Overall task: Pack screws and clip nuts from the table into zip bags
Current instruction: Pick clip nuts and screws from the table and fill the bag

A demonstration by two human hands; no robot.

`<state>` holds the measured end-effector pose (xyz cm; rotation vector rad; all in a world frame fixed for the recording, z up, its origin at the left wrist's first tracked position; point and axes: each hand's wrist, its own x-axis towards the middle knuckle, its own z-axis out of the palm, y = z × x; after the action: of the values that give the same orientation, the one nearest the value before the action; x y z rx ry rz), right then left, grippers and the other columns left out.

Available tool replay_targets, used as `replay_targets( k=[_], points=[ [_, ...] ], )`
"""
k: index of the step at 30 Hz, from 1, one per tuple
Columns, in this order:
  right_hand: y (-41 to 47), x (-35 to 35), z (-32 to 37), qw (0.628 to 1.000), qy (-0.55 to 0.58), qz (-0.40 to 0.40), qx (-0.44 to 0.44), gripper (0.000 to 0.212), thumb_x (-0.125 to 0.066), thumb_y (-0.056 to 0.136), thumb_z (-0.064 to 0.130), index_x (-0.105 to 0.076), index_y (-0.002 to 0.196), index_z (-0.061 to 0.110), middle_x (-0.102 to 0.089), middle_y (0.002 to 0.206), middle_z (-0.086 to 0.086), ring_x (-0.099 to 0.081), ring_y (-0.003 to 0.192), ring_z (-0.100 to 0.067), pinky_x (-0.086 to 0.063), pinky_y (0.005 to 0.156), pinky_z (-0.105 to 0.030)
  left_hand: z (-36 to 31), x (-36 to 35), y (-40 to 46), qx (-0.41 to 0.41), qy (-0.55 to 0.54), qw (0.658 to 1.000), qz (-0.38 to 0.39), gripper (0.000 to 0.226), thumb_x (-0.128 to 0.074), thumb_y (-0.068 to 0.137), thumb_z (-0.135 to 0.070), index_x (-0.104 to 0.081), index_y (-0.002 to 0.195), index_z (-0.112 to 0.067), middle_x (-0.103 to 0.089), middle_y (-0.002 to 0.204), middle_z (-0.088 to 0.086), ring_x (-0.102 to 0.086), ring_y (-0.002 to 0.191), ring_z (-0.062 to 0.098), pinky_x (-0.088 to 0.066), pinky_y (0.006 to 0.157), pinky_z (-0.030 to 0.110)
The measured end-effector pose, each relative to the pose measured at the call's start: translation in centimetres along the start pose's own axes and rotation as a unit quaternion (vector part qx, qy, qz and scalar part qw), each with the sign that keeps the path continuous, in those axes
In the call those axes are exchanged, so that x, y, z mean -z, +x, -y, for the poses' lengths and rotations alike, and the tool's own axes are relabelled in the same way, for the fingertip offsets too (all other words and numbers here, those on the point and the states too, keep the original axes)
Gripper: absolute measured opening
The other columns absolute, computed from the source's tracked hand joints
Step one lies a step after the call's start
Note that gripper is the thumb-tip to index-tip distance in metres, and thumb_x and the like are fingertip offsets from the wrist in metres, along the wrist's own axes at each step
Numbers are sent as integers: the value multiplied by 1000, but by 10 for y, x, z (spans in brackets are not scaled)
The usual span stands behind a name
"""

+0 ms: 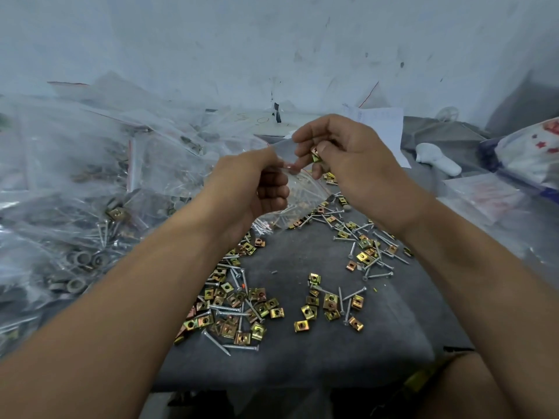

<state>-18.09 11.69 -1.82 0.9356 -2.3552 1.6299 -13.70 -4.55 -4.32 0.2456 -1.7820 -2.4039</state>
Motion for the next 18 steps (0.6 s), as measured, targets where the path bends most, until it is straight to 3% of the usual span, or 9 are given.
replay_targets(
  k=[3, 5, 8, 10, 14, 18],
  points=[
    [-3, -2, 0, 998, -47, -18, 47, 35, -40, 103, -6, -70, 112, 9, -71, 99, -7, -71, 91, -24, -59, 79, -33, -5, -1, -2, -5, -23, 1000, -16, 15, -60, 97, -7, -71, 90, 1, -57, 64, 7, -54, 49, 17, -47, 47, 25],
    [-8, -5, 2, 996, -56, -29, 68, 34, -41, 104, -5, -71, 113, 8, -72, 100, -7, -71, 92, -18, -60, 84, -33, -8, 1, -4, -76, 76, 993, -50, 19, -62, 97, -10, -75, 87, -1, -59, 62, 6, -54, 51, 19, -46, 48, 27],
    [-14, -15, 5, 994, -67, -30, 76, 34, -40, 104, -6, -71, 114, 4, -72, 102, -8, -72, 90, -14, -61, 86, -30, -9, 4, -10, -247, 347, 900, -93, 21, -63, 94, -21, -80, 82, -19, -63, 56, -7, -55, 54, 10, -43, 52, 22],
    [-14, -24, 5, 993, -79, -34, 75, 35, -40, 103, -8, -71, 114, 3, -71, 104, -9, -72, 89, -14, -61, 85, -31, -11, 4, -13, -275, 380, 877, -100, 20, -63, 93, -20, -81, 86, -24, -63, 57, -12, -55, 55, 0, -37, 51, 12],
    [-10, -35, 6, 991, -99, -55, 72, 33, -41, 102, -6, -72, 111, 5, -72, 102, -10, -72, 88, -15, -60, 84, -33, -11, 6, -11, -258, 373, 886, -95, 20, -64, 92, -17, -82, 95, -24, -62, 58, -13, -52, 52, -2, -35, 49, 12],
    [-9, -39, 5, 993, -73, -76, 49, 29, -45, 103, -4, -71, 108, 6, -73, 100, -9, -74, 85, -13, -62, 81, -36, -13, 10, -8, -237, 336, 908, -83, 19, -64, 88, -18, -80, 92, -27, -60, 53, -18, -52, 51, 1, -43, 58, 24]
  ],
)
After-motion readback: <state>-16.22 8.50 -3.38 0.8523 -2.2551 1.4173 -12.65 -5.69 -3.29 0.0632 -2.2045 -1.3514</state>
